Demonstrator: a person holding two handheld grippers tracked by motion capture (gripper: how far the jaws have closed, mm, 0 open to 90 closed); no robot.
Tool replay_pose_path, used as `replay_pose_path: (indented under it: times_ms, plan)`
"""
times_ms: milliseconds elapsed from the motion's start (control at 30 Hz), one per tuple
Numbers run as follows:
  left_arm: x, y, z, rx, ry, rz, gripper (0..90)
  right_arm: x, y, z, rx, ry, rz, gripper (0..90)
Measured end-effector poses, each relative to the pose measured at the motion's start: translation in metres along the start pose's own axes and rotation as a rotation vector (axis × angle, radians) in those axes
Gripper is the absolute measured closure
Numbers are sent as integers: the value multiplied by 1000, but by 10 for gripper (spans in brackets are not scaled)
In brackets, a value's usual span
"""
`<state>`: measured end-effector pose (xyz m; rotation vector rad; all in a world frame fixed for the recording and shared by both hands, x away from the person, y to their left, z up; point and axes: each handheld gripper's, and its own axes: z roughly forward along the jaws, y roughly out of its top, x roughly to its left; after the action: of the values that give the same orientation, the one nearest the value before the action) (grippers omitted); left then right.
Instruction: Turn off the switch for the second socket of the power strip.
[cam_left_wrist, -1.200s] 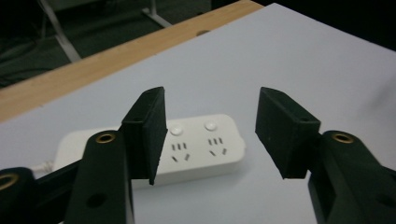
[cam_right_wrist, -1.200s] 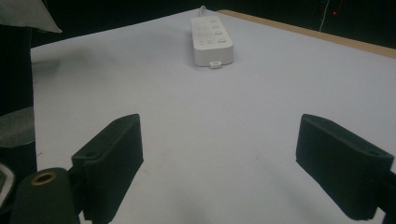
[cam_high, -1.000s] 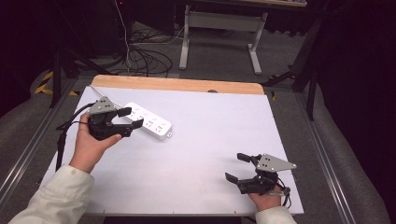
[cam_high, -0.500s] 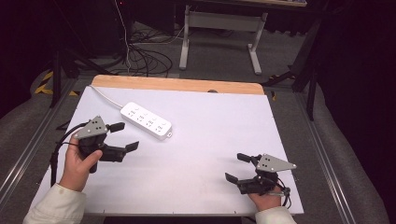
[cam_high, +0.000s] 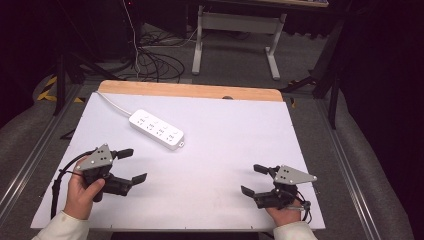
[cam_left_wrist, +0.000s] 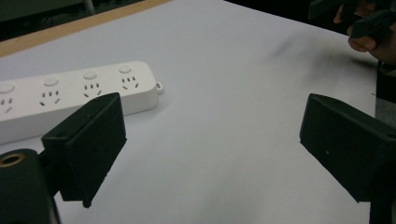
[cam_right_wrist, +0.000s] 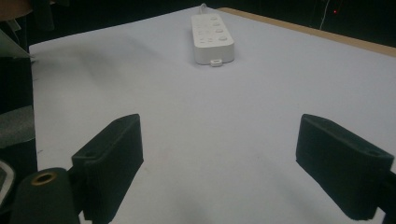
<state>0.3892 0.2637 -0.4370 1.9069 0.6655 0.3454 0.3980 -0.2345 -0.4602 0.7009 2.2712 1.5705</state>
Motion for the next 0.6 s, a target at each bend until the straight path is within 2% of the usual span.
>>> replay_pose_path:
  times_ms: [133, 233, 367, 400, 467, 567, 600]
  plan:
    - [0, -16, -3, 2, 16, -23, 65, 0, 0, 0, 3, 1, 4, 152]
    - [-1, -28, -5, -19, 14, -31, 54, 0, 0, 0, 3, 0, 2, 152]
    - [-7, -43, -6, 7, 21, -35, 56, 0, 0, 0, 5, -2, 1, 152]
    - [-9, -45, -6, 18, 24, -50, 58, 0, 0, 0, 6, -2, 1, 151]
    - [-13, -49, -7, 29, 43, -64, 61, 0, 0, 0, 8, -1, 1, 151]
    - [-17, -55, -6, 17, 104, -40, 65, 0, 0, 0, 8, 3, -2, 152]
    - [-19, -56, -5, 16, 109, -35, 76, 0, 0, 0, 8, 3, -4, 151]
